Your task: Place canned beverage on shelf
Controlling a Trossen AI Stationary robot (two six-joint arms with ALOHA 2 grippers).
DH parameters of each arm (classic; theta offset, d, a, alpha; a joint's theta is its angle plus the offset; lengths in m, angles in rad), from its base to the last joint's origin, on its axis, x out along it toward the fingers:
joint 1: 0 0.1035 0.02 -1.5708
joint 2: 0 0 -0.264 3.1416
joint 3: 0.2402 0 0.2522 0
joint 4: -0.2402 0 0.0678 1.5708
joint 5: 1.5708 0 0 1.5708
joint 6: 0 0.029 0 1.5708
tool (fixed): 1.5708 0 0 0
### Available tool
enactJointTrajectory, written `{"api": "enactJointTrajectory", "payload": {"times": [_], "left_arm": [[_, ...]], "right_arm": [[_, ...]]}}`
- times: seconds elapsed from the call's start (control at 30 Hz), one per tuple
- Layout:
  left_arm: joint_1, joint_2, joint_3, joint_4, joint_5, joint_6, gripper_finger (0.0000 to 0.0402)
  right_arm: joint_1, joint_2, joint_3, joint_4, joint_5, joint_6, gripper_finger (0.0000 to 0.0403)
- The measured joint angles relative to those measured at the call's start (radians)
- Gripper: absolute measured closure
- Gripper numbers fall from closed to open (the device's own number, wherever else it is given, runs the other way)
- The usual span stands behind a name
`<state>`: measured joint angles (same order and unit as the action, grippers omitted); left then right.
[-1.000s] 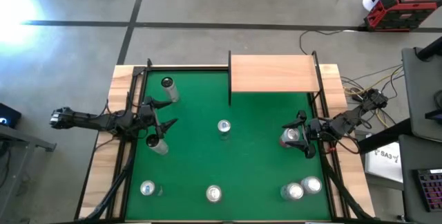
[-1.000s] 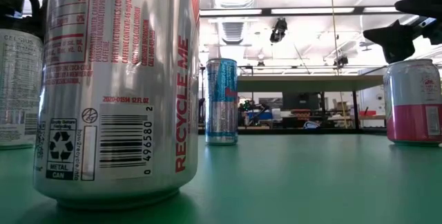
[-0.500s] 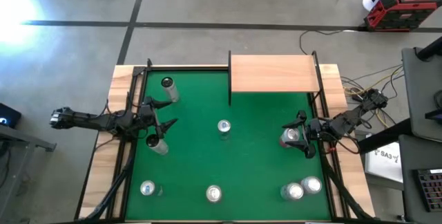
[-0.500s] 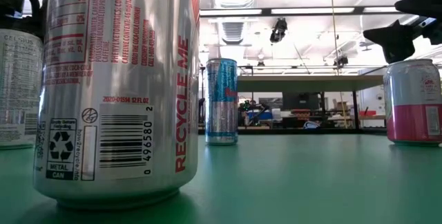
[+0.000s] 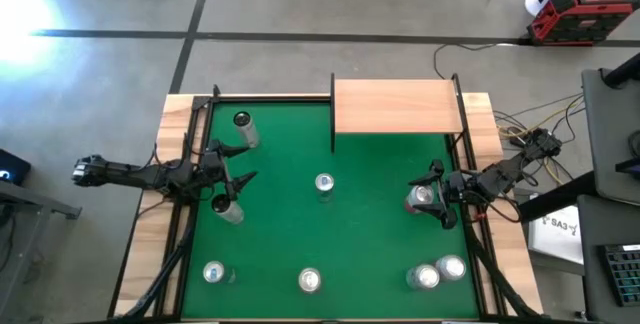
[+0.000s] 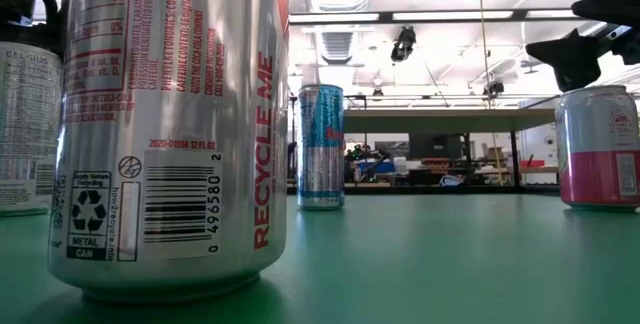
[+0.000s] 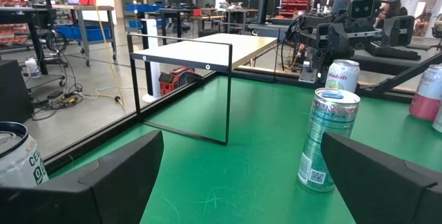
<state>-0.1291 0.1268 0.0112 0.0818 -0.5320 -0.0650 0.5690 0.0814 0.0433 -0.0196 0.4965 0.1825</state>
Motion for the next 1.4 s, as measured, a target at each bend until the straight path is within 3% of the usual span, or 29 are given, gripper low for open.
{"api": "enactJointTrajectory", "payload": {"times": [0.83,1.03,1.13,1.27,1.4], "left_arm": [[0.000,0.000,0.000,0.000,0.000,0.008,0.0024],[0.000,0.000,0.000,-0.002,-0.003,0.286,0.0024],[0.000,0.000,0.000,-0.002,-0.004,0.335,0.0024],[0.000,0.000,0.000,-0.001,-0.005,0.317,0.0024],[0.000,0.000,0.000,0.001,-0.002,0.171,0.0024]], "right_arm": [[0.000,0.000,0.000,0.000,0.000,0.000,0.0087],[0.000,0.000,0.000,0.000,0.000,0.000,0.0087],[0.000,0.000,0.000,0.000,0.000,0.000,0.0087],[0.000,0.000,0.000,0.000,0.000,0.000,0.0087],[0.000,0.000,0.000,0.000,0.000,0.000,0.0087]]}}
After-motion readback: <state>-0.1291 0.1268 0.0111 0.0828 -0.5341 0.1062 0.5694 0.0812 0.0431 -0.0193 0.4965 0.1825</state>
